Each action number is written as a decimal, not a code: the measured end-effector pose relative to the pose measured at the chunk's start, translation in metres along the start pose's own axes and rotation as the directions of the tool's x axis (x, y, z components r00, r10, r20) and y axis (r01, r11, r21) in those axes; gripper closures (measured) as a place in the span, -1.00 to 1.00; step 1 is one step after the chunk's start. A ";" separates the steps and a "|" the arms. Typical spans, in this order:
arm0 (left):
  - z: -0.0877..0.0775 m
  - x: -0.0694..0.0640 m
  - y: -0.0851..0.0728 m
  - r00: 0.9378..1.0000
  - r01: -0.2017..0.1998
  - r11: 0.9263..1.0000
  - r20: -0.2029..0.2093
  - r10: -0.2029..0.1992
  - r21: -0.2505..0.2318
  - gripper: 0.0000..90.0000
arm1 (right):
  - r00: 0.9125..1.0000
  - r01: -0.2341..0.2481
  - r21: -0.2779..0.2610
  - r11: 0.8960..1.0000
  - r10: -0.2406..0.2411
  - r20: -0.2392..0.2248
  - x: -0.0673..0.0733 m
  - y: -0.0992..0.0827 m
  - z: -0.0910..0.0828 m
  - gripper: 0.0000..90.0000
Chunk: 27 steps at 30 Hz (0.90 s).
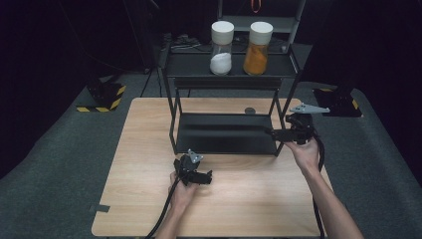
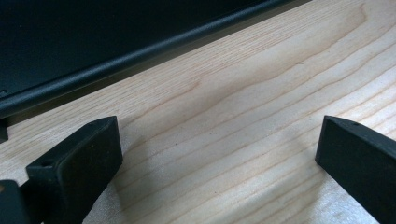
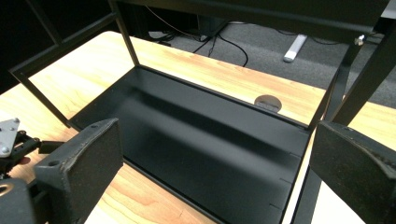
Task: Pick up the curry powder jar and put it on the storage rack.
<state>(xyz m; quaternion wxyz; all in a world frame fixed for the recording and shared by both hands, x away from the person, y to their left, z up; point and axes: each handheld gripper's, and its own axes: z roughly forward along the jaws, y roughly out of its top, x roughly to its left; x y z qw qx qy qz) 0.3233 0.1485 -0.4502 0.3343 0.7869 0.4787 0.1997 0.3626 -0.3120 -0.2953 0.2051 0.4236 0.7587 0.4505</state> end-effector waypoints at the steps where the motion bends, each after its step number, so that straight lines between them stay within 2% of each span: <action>1: 0.000 0.000 0.000 1.000 -0.001 1.000 0.001 0.001 0.000 -0.99 | 1.000 0.000 0.002 1.000 0.000 0.001 0.000 -0.002 0.001 -0.95; 19: 0.000 0.002 0.000 1.000 -0.011 1.000 0.009 0.011 0.001 -0.99 | 1.000 -0.019 0.031 0.999 0.019 0.004 0.000 -0.033 0.014 -0.95; 27: 0.000 0.002 0.000 1.000 -0.011 1.000 0.009 0.011 0.001 -0.99 | 1.000 -0.019 0.037 0.999 0.018 0.007 0.005 -0.051 0.023 -0.92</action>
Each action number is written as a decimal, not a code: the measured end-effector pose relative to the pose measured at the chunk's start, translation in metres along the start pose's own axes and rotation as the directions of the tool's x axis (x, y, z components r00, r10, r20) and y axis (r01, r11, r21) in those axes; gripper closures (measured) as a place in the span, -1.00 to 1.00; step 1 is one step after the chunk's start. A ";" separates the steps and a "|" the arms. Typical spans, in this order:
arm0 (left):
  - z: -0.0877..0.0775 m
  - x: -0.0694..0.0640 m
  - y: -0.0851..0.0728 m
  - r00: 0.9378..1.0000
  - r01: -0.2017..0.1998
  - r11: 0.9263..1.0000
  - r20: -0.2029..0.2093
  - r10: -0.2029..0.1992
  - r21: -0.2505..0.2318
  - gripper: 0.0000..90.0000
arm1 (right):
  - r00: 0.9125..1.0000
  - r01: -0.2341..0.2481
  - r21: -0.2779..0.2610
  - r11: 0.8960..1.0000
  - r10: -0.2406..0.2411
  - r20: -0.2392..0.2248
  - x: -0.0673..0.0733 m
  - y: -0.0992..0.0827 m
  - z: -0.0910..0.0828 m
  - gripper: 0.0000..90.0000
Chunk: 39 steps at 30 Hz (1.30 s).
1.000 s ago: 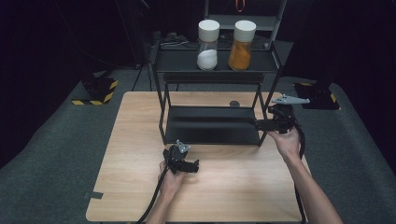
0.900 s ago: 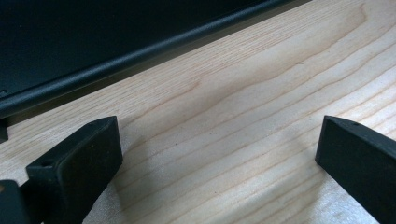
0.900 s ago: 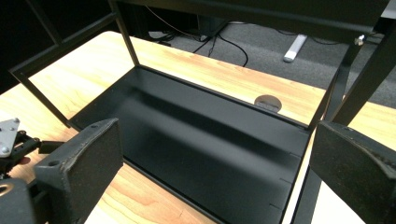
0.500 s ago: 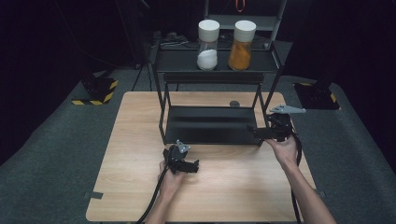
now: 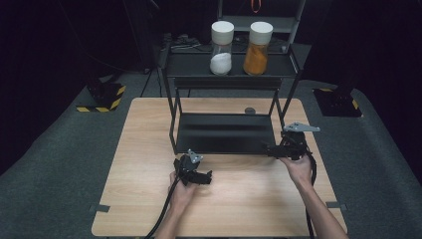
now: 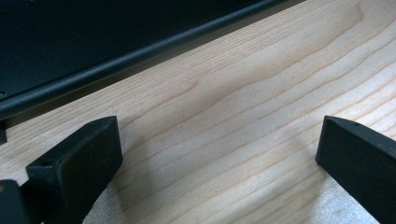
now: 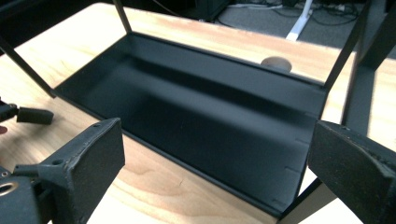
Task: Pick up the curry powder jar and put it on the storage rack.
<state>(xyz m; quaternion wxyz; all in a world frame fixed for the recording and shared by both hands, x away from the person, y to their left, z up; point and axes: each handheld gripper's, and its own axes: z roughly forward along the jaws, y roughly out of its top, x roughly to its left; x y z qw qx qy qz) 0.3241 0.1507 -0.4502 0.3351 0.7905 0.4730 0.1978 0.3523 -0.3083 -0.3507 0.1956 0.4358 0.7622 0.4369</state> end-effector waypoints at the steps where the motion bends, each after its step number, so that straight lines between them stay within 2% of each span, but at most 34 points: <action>1: 0.000 0.000 0.000 1.000 0.000 1.000 0.000 0.000 0.000 -0.99 | 1.000 0.001 0.006 1.000 -0.001 0.001 0.001 -0.001 0.002 -0.92; 12: 0.000 0.000 0.000 1.000 0.000 1.000 0.000 0.000 0.000 -0.99 | 0.999 0.037 0.019 0.999 -0.037 0.000 0.010 -0.017 0.009 -0.92; 19: 0.000 -0.001 0.000 1.000 -0.002 1.000 -0.003 0.002 -0.002 -0.99 | 0.999 0.046 0.052 0.998 -0.047 0.001 0.015 -0.031 0.018 -0.93; 31: 0.000 -0.001 0.000 1.000 0.001 1.000 -0.003 -0.001 -0.002 -0.98 | 0.999 0.034 0.122 0.992 -0.036 0.013 0.020 -0.053 0.038 -0.93; 39: 0.000 -0.001 0.000 1.000 0.000 1.000 -0.004 0.000 -0.002 -0.98 | 0.999 0.020 0.161 0.987 -0.027 0.045 0.022 -0.065 0.047 -0.93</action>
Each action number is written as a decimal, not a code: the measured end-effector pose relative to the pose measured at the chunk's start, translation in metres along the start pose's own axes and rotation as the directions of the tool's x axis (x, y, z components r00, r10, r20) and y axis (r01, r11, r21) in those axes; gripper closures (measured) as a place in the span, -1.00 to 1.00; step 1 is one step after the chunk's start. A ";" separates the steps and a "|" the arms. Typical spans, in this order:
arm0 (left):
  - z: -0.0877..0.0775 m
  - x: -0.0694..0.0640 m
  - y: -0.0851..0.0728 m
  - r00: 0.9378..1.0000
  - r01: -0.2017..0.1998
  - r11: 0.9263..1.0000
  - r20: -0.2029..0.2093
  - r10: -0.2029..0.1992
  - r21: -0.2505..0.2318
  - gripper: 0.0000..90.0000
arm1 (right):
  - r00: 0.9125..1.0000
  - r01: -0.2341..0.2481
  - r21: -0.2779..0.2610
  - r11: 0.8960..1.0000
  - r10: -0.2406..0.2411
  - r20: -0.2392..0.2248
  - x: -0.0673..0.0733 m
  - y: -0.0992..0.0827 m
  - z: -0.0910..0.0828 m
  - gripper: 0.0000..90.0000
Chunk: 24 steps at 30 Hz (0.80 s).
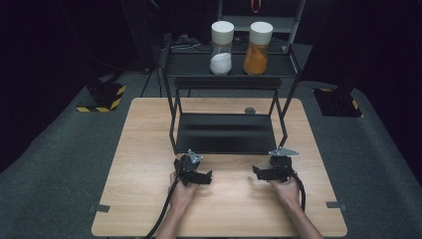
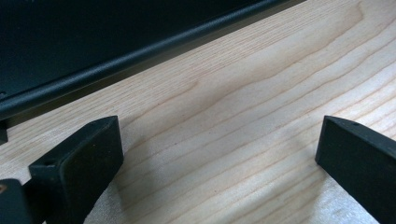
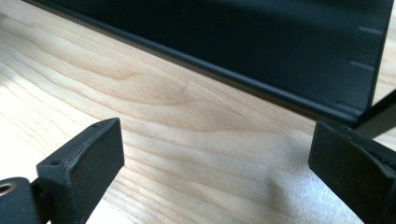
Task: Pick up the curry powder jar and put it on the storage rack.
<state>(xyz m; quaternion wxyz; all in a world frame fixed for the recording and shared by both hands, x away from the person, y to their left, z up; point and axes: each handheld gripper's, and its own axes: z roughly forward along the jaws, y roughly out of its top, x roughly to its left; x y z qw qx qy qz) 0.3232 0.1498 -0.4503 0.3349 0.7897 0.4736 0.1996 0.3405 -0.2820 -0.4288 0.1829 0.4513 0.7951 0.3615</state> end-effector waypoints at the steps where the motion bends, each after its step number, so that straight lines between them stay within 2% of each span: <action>1: 0.000 0.000 0.000 1.000 0.001 1.000 0.000 -0.001 0.000 -0.98 | 1.000 0.001 0.003 1.000 -0.001 0.004 0.001 -0.001 0.001 -0.93; 8: 0.000 0.000 0.000 1.000 0.002 1.000 -0.002 -0.002 -0.001 -0.98 | 1.000 0.009 0.033 0.999 -0.010 0.015 0.006 -0.005 0.009 -0.94; 11: 0.000 -0.001 0.000 1.000 0.002 1.000 -0.002 -0.002 0.000 -0.98 | 0.999 0.027 0.050 0.998 -0.028 0.028 0.011 -0.006 0.012 -0.95; 15: 0.000 -0.001 0.000 1.000 0.003 1.000 -0.002 -0.003 0.000 -0.98 | 0.998 0.039 0.031 0.999 -0.040 0.040 0.015 -0.012 0.012 -0.95; 24: 0.000 -0.001 0.000 1.000 0.003 1.000 -0.003 -0.003 0.000 -0.98 | 0.998 0.039 0.031 0.999 -0.040 0.039 0.015 -0.012 0.012 -0.95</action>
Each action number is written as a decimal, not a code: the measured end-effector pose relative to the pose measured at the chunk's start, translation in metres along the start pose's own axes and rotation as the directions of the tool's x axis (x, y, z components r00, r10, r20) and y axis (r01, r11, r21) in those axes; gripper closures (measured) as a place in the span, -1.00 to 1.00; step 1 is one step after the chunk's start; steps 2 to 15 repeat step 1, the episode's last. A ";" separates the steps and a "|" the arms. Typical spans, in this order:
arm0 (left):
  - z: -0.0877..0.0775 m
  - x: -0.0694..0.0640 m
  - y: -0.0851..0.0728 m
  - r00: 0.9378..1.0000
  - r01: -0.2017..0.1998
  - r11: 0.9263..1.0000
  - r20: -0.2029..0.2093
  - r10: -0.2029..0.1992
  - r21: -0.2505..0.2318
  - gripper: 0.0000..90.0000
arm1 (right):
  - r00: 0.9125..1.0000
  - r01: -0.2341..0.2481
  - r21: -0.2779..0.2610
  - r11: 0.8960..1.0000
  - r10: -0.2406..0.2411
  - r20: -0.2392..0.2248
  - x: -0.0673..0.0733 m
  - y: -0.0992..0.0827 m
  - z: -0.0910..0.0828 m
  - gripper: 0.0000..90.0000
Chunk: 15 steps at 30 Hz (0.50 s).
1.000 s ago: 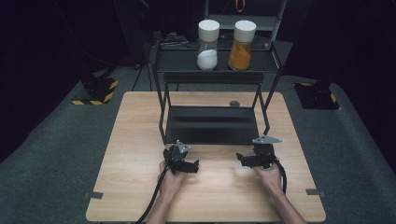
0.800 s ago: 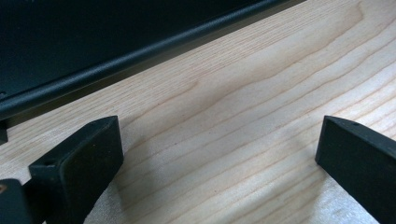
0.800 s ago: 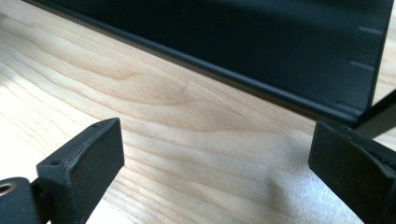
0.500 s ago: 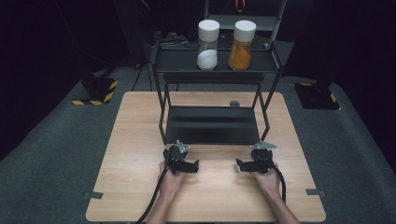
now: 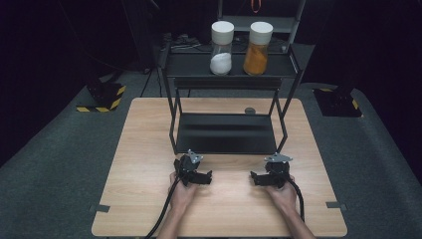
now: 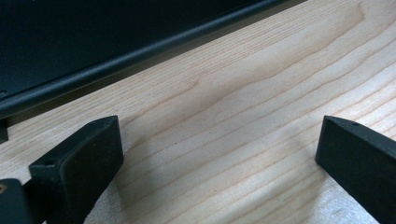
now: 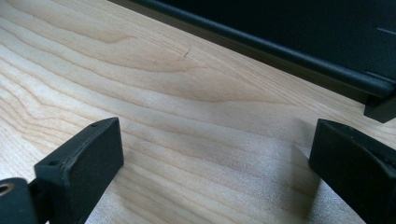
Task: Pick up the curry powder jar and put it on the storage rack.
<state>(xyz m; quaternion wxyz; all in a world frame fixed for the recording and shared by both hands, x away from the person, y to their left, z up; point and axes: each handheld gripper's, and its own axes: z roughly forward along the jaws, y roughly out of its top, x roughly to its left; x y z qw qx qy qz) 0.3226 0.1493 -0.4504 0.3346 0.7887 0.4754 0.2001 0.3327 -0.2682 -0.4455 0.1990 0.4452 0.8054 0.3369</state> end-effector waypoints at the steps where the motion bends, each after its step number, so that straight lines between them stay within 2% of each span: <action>1: 0.000 0.000 0.000 1.000 0.000 1.000 0.000 0.000 0.000 -0.98 | 1.000 0.000 0.000 1.000 0.000 0.000 0.000 0.000 0.000 -0.95; 15: 0.000 0.000 0.000 1.000 0.000 1.000 0.000 0.000 0.000 -0.98 | 1.000 0.000 0.000 1.000 0.000 0.000 0.000 0.000 0.000 -0.95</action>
